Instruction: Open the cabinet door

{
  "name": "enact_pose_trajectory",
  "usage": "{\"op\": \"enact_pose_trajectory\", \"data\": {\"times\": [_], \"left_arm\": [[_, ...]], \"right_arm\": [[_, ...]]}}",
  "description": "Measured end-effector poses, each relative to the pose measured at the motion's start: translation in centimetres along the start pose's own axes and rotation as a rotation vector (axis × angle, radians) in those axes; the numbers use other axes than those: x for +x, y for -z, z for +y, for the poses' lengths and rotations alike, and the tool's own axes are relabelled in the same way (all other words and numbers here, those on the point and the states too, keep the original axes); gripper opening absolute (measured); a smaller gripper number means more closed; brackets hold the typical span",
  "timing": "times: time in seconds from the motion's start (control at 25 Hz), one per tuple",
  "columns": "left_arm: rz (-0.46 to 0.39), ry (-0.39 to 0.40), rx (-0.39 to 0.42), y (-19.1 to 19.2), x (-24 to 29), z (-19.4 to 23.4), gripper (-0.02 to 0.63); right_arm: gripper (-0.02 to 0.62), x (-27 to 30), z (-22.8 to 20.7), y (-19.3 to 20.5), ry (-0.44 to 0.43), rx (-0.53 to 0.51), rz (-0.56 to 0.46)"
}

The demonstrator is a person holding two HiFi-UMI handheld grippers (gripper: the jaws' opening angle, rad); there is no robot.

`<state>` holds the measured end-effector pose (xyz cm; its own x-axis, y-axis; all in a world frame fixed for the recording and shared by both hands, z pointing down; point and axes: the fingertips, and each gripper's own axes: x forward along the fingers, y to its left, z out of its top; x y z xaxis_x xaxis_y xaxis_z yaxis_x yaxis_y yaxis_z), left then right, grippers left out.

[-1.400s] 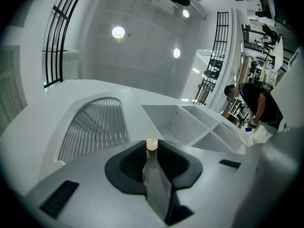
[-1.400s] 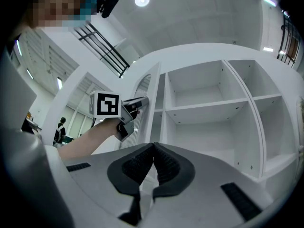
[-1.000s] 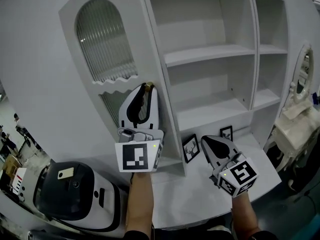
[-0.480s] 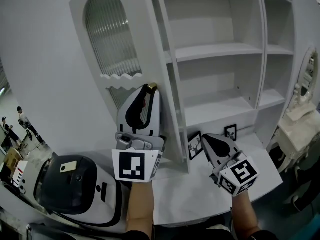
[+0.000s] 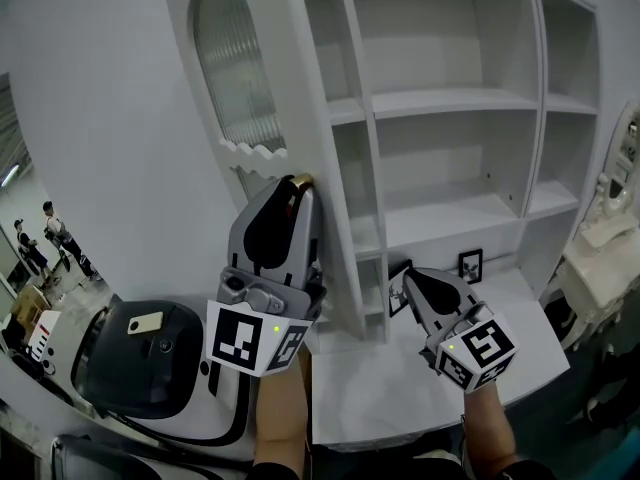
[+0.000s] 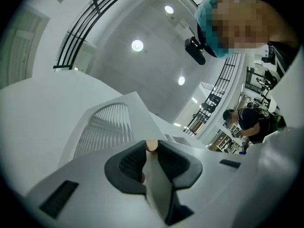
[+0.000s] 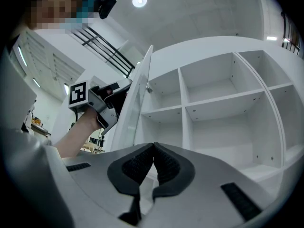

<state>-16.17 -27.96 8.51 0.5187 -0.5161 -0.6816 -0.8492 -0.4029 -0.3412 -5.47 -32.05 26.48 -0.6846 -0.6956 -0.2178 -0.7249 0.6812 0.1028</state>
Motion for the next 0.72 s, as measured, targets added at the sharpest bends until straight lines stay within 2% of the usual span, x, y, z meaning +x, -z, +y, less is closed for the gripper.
{"op": "enact_pose_trajectory", "data": {"times": [0.72], "left_arm": [[0.027,-0.067,0.092,-4.3,-5.5,2.4,0.098]], "right_arm": [[0.017,2.3,6.6,-0.2,-0.121,0.008,-0.017]]}}
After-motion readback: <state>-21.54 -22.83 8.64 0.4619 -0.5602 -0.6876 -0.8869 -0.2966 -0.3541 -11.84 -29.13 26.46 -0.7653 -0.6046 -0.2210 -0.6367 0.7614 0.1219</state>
